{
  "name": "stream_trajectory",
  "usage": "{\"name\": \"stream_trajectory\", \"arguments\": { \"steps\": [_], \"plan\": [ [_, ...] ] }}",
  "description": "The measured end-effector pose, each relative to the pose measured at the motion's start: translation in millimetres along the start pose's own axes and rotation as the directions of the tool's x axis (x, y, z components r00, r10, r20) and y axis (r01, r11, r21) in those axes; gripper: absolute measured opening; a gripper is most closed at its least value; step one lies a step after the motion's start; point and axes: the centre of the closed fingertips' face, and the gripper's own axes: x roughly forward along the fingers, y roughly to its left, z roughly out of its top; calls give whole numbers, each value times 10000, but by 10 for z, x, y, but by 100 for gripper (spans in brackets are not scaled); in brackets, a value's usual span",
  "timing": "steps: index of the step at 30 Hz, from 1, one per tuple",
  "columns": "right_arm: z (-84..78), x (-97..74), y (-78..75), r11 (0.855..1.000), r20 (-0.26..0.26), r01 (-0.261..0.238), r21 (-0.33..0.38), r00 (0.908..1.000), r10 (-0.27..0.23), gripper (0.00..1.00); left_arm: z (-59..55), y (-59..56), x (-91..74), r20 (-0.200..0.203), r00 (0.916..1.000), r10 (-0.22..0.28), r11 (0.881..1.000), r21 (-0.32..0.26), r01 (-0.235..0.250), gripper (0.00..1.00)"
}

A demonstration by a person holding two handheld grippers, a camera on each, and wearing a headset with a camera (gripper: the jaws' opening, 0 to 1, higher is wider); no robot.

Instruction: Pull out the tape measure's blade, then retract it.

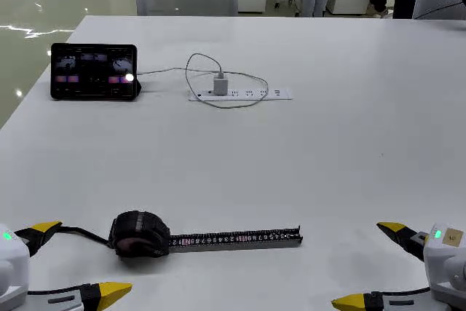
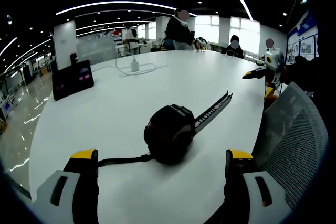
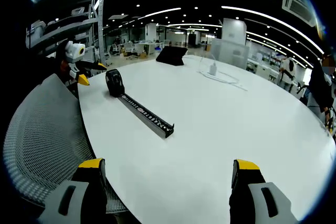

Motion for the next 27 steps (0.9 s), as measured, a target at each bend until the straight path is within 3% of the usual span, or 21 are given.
{"name": "stream_trajectory", "arguments": {
  "steps": [2, 4, 9, 14, 21, 23, 27],
  "plan": [
    [7, 1, -6, 10000, -11, 13, -44, 10000, -13, 99, 44, -31, 7, 128, 9999, -87, 9998, -149, 89, 99],
    [3, 7, -28, 9998, -83, 59, -204, 9999, -61, 99, 27, -64, 15, -210, 9997, -133, 9992, -383, 125, 99],
    [13, 14, -42, 9990, -193, 9, -440, 9998, -17, 99, 91, -107, 27, -303, 9993, -217, 9998, -37, 216, 99],
    [35, 19, -49, 9983, -281, -45, -577, 9996, 29, 99, 203, -106, 51, -257, 9997, 14, 9997, 253, -8, 99],
    [74, 37, -60, 9972, -420, -85, -748, 9991, 54, 99, 373, -128, 108, -224, 9996, 155, 9996, -240, -161, 99],
    [88, 43, -59, 9964, -452, -115, -839, 9990, 77, 99, 419, -123, 119, -52, 9997, 235, 9994, -250, -237, 99],
    [120, 53, -46, 9946, -517, -210, -1020, 9985, 157, 99, 412, -116, 139, -233, 9989, 398, 9992, -71, -400, 99]
  ]
}}
